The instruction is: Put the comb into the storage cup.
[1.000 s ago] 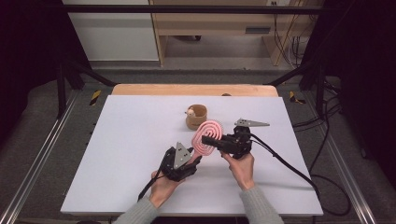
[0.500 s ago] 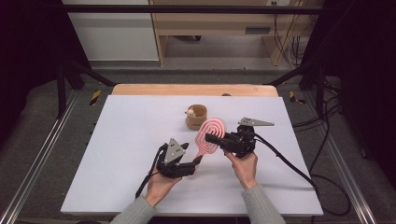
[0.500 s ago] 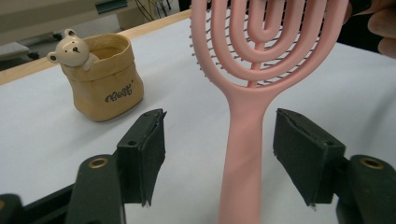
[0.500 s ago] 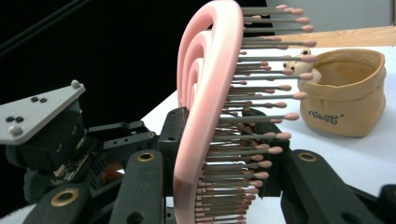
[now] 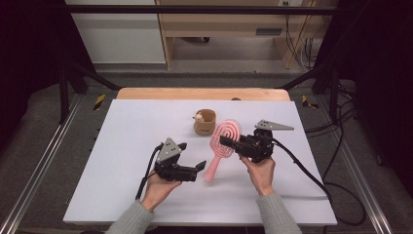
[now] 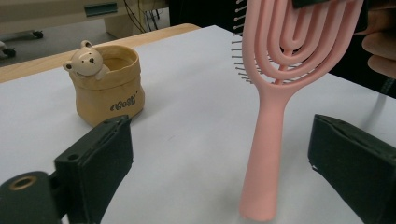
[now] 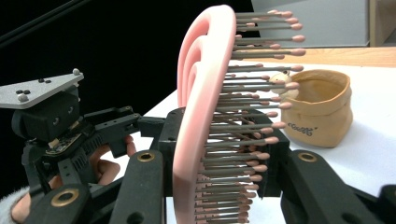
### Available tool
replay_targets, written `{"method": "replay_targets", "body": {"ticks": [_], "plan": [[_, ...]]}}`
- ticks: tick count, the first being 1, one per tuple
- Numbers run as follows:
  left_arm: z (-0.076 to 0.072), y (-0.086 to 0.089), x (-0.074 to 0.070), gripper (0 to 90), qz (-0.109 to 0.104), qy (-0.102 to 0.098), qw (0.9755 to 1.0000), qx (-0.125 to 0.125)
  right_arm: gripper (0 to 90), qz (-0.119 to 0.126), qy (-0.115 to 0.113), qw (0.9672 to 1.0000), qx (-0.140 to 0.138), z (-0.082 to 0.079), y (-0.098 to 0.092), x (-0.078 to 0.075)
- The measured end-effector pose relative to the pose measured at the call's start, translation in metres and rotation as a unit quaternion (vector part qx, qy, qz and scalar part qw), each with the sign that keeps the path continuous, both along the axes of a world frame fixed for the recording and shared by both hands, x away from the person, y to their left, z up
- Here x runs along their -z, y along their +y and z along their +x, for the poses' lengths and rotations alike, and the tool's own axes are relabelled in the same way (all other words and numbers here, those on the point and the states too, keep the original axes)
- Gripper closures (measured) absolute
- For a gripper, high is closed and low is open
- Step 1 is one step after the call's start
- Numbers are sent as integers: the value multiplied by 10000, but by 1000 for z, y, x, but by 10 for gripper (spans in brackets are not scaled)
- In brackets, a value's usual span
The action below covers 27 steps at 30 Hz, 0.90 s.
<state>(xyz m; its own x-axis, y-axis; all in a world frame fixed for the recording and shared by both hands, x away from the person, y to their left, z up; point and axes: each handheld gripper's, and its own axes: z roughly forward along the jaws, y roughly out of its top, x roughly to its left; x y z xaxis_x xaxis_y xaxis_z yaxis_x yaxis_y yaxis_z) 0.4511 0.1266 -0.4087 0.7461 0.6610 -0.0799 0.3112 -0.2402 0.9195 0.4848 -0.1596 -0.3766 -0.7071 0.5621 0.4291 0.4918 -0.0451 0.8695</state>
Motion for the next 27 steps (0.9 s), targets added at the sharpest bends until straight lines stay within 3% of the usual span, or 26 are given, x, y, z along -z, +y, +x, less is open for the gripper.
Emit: {"method": "replay_targets", "body": {"ticks": [12, 27], "plan": [[1, 38, -5, 50, -71, -88, 9998, -181, 630, -136, -149, 9998, 46, 2, 1, -13], [1, 92, 6, 46, -174, 48, 9985, -514, 630, -308, -300, 9990, 150, 7, 0, -30]]}}
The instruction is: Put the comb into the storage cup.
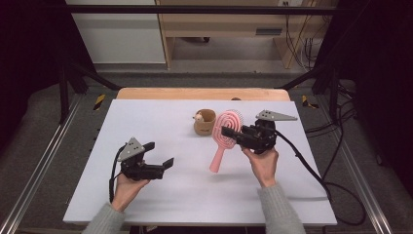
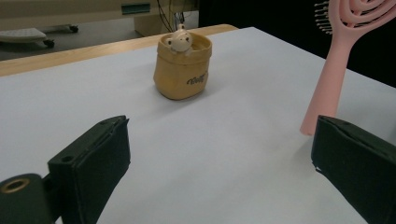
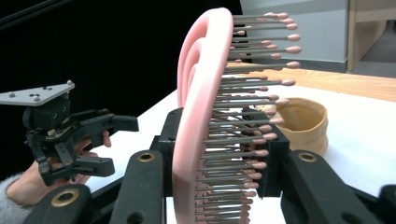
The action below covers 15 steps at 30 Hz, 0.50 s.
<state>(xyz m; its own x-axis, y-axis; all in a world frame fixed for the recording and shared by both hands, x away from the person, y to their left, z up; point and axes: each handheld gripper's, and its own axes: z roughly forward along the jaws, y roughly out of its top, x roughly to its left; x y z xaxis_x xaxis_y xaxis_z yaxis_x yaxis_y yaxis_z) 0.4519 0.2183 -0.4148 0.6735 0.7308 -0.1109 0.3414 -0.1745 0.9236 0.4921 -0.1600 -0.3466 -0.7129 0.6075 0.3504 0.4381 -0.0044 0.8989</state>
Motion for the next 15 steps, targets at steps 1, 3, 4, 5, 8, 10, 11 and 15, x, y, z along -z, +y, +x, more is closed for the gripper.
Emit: {"method": "replay_targets", "body": {"ticks": [1, 3, 4, 5, 8, 10, 11, 15], "plan": [[0, 3, 1, 46, -21, 2, 10000, -12, 630, -17, -20, 10000, 28, 1, -1, -3], [-1, 8, 2, 46, -28, 0, 10000, -48, 630, -22, -20, 10000, 51, 2, -1, -4], [-1, 11, 3, 46, -9, 4, 10000, -54, 630, -32, -40, 10000, 70, 3, -2, -5], [-1, 13, 4, 46, -4, 10, 10000, -46, 630, -33, -45, 9999, 84, 4, -2, -6], [-2, 20, 7, 46, 30, 2, 10000, -47, 629, -42, -70, 9998, 155, 7, -4, -11], [-2, 25, 9, 46, 43, -16, 10000, -66, 630, -47, -85, 9998, 174, 8, -4, -12], [-2, 26, 10, 46, 35, -26, 10000, -80, 630, -61, -117, 9997, 206, 10, -4, -13], [-3, 33, 13, 46, 66, -47, 9999, -146, 630, -109, -139, 9995, 247, 14, -3, -16]]}}
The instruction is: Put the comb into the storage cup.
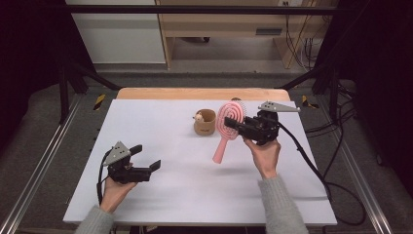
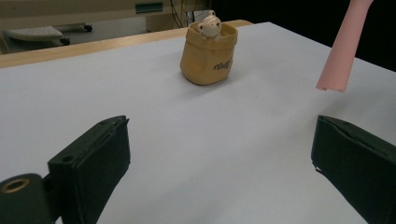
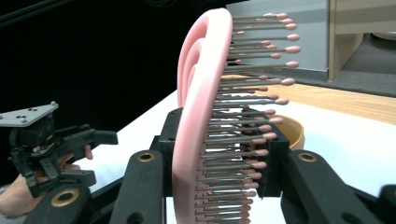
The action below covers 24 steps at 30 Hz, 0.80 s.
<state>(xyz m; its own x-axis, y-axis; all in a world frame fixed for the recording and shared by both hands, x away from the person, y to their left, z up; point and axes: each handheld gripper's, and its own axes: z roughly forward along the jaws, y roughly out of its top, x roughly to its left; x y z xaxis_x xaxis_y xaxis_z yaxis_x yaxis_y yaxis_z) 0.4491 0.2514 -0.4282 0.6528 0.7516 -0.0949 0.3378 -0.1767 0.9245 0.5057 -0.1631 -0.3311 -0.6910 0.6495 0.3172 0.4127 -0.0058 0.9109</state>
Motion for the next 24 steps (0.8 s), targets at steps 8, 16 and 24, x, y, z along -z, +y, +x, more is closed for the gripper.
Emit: {"method": "replay_targets", "body": {"ticks": [8, 16, 24], "plan": [[-2, 14, 7, 46, 12, -21, 10000, -94, 630, -68, -23, 10000, 31, 6, 5, -6], [-4, 23, 14, 46, 66, 35, 9999, -123, 630, -87, -95, 9998, 148, 13, 6, -13], [-5, 26, 19, 46, 120, 53, 9998, -164, 629, -64, -91, 9997, 224, 19, 8, -14]]}}
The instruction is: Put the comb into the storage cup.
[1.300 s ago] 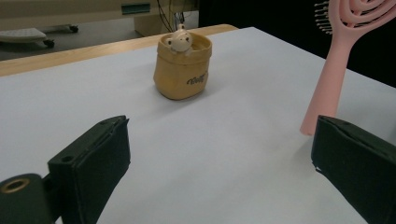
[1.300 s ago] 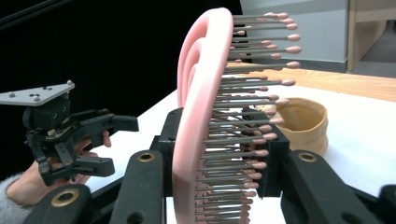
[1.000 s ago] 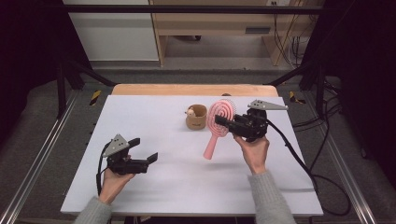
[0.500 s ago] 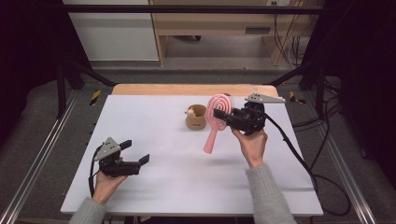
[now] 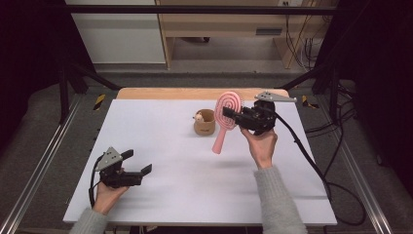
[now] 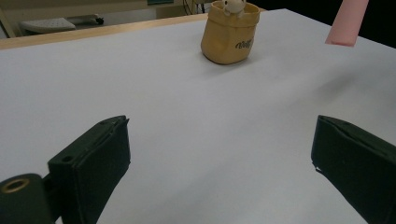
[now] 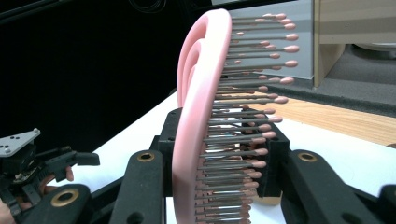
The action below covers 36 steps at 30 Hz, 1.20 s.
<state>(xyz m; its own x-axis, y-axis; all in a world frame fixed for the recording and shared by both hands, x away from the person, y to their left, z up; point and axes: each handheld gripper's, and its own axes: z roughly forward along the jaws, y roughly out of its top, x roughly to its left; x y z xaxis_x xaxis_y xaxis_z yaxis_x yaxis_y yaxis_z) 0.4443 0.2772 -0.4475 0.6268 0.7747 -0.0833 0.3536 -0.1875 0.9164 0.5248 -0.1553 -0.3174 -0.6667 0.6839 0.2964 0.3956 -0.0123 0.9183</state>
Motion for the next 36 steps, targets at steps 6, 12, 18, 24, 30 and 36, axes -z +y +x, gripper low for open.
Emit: {"method": "replay_targets", "body": {"ticks": [6, 12, 18, 24, 30, 36], "plan": [[0, 3, 3, 46, 62, 68, 9999, -47, 630, -35, -37, 10000, 52, 4, 3, -4], [0, 6, 4, 46, 83, 72, 9999, -77, 629, -41, -86, 9999, 102, 9, 6, -9], [0, 9, 5, 46, 95, 91, 9999, -89, 629, -91, -122, 9997, 184, 14, 10, -13], [0, 9, 5, 46, 90, 103, 9999, -76, 630, -158, -109, 9994, 275, 22, 11, -15], [0, 9, 6, 46, 89, 110, 9999, -74, 629, -168, -125, 9989, 422, 30, 12, -19], [1, 9, 6, 46, 97, 114, 9999, -64, 629, -171, -125, 9987, 469, 36, 14, -21]]}}
